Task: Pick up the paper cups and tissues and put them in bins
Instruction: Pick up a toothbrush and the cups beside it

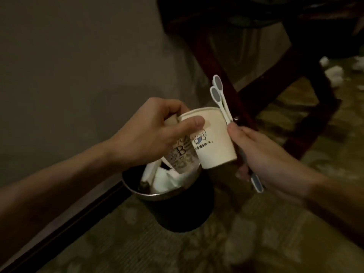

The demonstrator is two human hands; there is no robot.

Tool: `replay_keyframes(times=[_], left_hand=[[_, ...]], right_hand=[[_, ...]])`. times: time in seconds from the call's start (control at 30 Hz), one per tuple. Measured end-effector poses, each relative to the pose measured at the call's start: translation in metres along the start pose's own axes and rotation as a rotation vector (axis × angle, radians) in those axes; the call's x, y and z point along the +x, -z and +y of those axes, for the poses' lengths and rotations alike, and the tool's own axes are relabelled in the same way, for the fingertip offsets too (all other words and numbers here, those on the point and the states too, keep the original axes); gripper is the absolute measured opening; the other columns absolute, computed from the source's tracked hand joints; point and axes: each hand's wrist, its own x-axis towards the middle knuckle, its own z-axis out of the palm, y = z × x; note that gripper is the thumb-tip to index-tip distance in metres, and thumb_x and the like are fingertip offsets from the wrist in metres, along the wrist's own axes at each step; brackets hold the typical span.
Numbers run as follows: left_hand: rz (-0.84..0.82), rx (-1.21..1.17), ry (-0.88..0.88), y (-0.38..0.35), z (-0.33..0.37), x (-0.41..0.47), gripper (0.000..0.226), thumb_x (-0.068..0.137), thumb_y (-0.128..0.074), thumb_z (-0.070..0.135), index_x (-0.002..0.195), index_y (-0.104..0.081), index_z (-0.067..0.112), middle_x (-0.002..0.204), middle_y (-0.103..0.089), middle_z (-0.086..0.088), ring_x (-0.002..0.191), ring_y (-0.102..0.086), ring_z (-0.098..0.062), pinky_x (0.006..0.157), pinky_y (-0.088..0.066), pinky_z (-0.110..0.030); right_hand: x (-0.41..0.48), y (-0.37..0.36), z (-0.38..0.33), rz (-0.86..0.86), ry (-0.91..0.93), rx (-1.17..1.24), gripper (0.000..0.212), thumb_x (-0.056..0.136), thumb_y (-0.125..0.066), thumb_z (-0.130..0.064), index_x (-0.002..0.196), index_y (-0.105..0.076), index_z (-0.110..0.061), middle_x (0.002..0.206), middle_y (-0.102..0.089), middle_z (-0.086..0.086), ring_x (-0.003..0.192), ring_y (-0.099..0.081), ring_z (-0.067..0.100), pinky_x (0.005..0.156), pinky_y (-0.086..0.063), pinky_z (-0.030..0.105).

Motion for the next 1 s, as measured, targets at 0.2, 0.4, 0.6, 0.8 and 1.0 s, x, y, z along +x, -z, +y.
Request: replay_keyframes(times=[0.2,0.4,0.6,0.8,1.0], left_hand=[[0.238,0.037,0.114,0.036,-0.074,-0.005,0.029,0.088,-0.065,0.048,0.074,-0.063,0.023,0.066,-0.068,0.007,0.057,-0.061,-0.005,0.050,-0.047,-0.026],[0.268,0.006,0.212,0.031,-0.134,-0.017,0.025,0.091,-0.063,0.042,0.077,-0.064,0.021,0.070,-0.071,0.012,0.060,-0.066,-0.002,0.047,-0.047,-0.015],[0.106,0.096,0.247,0.015,-0.159,-0.023,0.026,0.094,-0.058,0.040,0.077,-0.062,0.021,0.072,-0.067,0.005,0.064,-0.063,-0.002,0.054,-0.049,-0.027],[-0.043,0.098,0.299,0.010,-0.173,-0.020,0.030,0.103,-0.040,0.042,0.085,-0.057,0.025,0.076,-0.063,0.005,0.066,-0.062,-0.006,0.054,-0.043,-0.024],[-0.042,0.333,0.146,0.011,-0.181,-0.032,0.013,0.102,-0.035,0.047,0.104,-0.041,0.035,0.088,-0.061,0.006,0.071,-0.060,-0.010,0.058,-0.043,-0.029]], right_hand=[[0.056,-0.063,-0.030,0.033,0.087,-0.149,0.023,0.103,-0.039,-0.041,0.098,-0.053,-0.023,0.073,-0.059,-0.001,0.064,-0.061,0.009,0.055,-0.054,0.022],[0.090,-0.108,0.006,0.065,0.127,-0.392,0.015,0.101,-0.045,-0.038,0.093,-0.054,-0.029,0.090,-0.060,0.001,0.084,-0.063,0.017,0.065,-0.055,0.029],[0.106,-0.120,0.048,0.112,0.148,-0.663,0.018,0.096,-0.055,-0.040,0.083,-0.058,-0.028,0.069,-0.061,-0.009,0.066,-0.059,0.004,0.054,-0.043,0.017],[0.099,-0.122,0.048,0.145,0.162,-0.982,0.020,0.088,-0.067,-0.041,0.083,-0.057,-0.025,0.072,-0.064,-0.008,0.073,-0.061,0.008,0.067,-0.053,0.033],[0.084,-0.114,0.041,0.142,0.210,-1.055,0.032,0.092,-0.062,-0.036,0.089,-0.071,-0.005,0.084,-0.072,0.007,0.077,-0.066,0.019,0.075,-0.056,0.042]])
